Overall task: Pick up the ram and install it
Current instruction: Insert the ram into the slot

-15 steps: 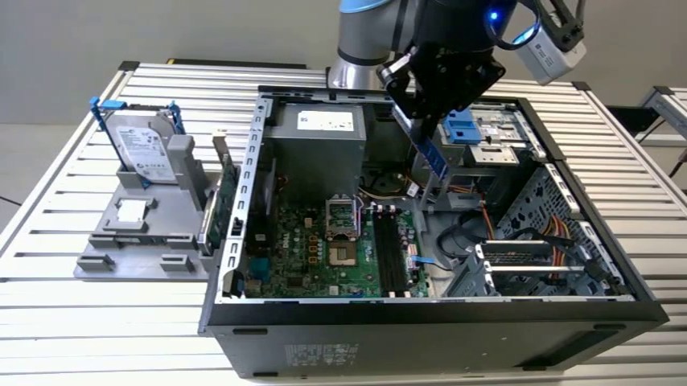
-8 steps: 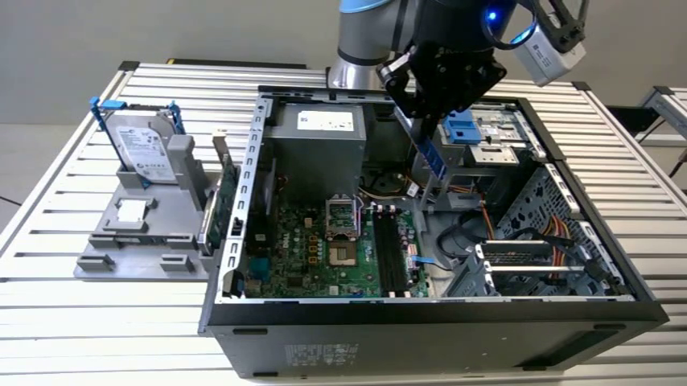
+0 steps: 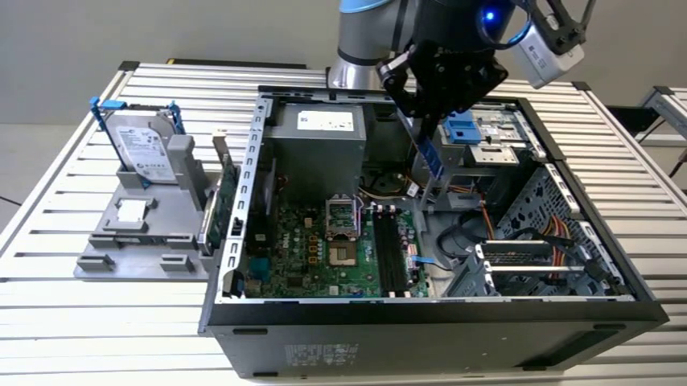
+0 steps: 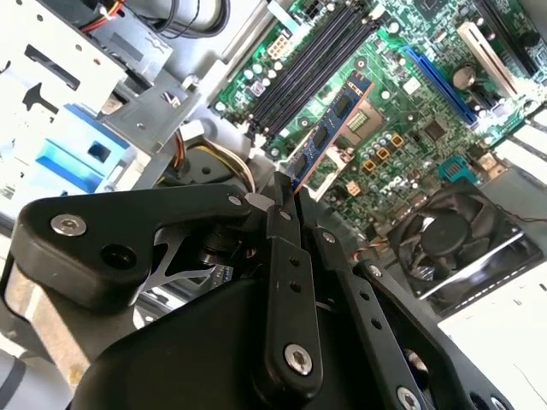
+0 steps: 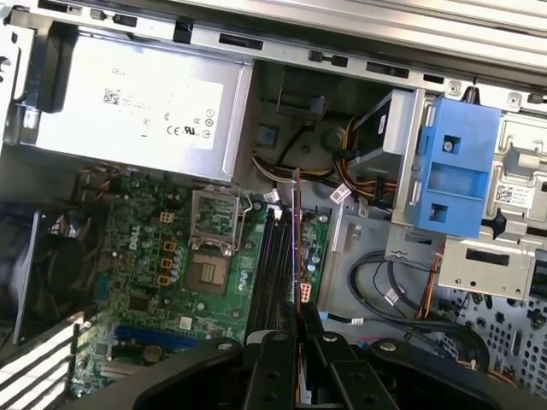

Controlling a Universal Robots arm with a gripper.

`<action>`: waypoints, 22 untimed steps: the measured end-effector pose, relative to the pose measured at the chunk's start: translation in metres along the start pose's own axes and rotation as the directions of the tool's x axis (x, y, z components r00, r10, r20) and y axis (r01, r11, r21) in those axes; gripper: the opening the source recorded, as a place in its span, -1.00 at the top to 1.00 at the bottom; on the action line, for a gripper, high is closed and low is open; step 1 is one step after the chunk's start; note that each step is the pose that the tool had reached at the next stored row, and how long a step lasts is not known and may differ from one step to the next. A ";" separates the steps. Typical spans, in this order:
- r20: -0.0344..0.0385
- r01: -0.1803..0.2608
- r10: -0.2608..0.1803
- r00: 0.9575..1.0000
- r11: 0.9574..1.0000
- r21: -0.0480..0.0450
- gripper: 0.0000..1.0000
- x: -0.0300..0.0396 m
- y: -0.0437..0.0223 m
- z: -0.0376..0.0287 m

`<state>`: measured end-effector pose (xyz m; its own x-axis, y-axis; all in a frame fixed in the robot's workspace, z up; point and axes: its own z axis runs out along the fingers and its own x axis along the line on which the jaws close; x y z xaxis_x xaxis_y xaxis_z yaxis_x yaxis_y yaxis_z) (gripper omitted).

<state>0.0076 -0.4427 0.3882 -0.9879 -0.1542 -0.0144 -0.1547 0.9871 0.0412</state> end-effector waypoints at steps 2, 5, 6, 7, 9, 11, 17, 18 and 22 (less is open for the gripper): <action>0.000 -0.012 0.012 1.000 1.000 0.000 1.00 0.0000 0.0000 0.0000; 0.001 -0.031 0.031 1.000 1.000 0.001 1.00 0.0000 0.0000 0.0000; 0.001 -0.037 0.037 0.999 0.999 0.001 1.00 0.0000 0.0000 -0.0001; 0.002 -0.043 0.043 0.999 0.999 0.001 1.00 0.0000 0.0000 0.0000; 0.002 -0.055 0.055 0.998 0.998 0.001 1.00 0.0000 0.0000 0.0000; 0.003 -0.067 0.067 0.998 0.998 0.001 1.00 0.0000 0.0000 0.0000; 0.004 -0.103 0.103 0.995 0.995 0.001 1.00 0.0000 0.0001 0.0000; 0.005 -0.109 0.109 0.994 0.994 0.001 1.00 0.0000 0.0000 0.0000; 0.006 -0.132 0.132 0.991 0.991 0.002 1.00 0.0000 0.0000 0.0000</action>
<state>0.0076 -0.4427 0.3882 -0.9996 -0.0222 -0.0144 -0.0228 0.9989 0.0412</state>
